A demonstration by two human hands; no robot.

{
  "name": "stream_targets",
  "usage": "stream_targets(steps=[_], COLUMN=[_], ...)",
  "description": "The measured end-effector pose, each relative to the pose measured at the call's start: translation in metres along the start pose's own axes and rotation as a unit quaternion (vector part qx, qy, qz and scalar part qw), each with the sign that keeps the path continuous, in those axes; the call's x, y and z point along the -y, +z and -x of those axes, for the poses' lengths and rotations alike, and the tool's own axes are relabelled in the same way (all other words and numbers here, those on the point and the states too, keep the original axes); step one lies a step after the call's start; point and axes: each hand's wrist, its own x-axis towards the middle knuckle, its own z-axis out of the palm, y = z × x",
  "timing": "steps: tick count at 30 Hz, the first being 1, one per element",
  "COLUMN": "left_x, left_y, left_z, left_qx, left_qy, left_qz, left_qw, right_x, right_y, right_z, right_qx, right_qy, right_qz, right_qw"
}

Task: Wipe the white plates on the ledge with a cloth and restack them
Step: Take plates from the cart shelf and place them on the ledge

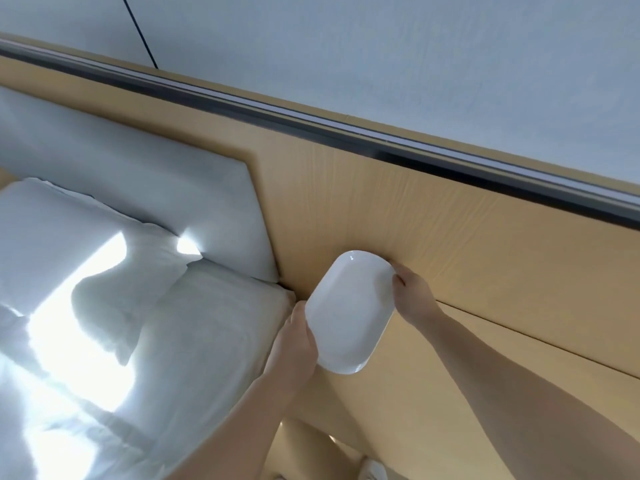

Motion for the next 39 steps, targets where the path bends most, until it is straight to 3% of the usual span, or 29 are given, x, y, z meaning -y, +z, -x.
stream_targets(steps=[9,12,15,17,20,26,35,39], left_x=[0.016,0.010,0.013,0.016,0.007,0.006,0.010,0.002], left_y=[-0.016,-0.016,-0.004,0.007,0.019,0.023,0.010,0.014], left_z=[-0.044,-0.044,-0.027,-0.010,0.016,0.012,-0.016,-0.017], left_qx=[0.085,0.084,0.043,0.008,0.014,0.015,0.075,0.071], left_qy=[0.074,0.031,-0.064,-0.087,-0.117,-0.115,-0.076,-0.136], left_qz=[0.007,0.011,0.044,0.089,0.128,0.106,0.101,0.153], left_qw=[0.994,0.996,0.996,0.992,0.985,0.988,0.989,0.976], right_x=[-0.044,-0.056,-0.061,-0.056,-0.042,-0.049,-0.062,-0.063], right_y=[0.010,0.017,0.011,0.000,-0.014,-0.011,0.008,0.003], right_z=[0.091,0.108,0.109,0.100,0.081,0.072,0.122,0.107], right_qx=[-0.101,-0.134,-0.110,-0.078,-0.034,-0.007,-0.064,-0.041], right_qy=[0.004,0.005,0.048,0.067,0.078,0.108,0.090,0.151], right_qz=[-0.067,-0.076,-0.080,-0.087,-0.129,-0.168,-0.169,-0.204], right_qw=[0.993,0.988,0.990,0.991,0.988,0.980,0.980,0.966])
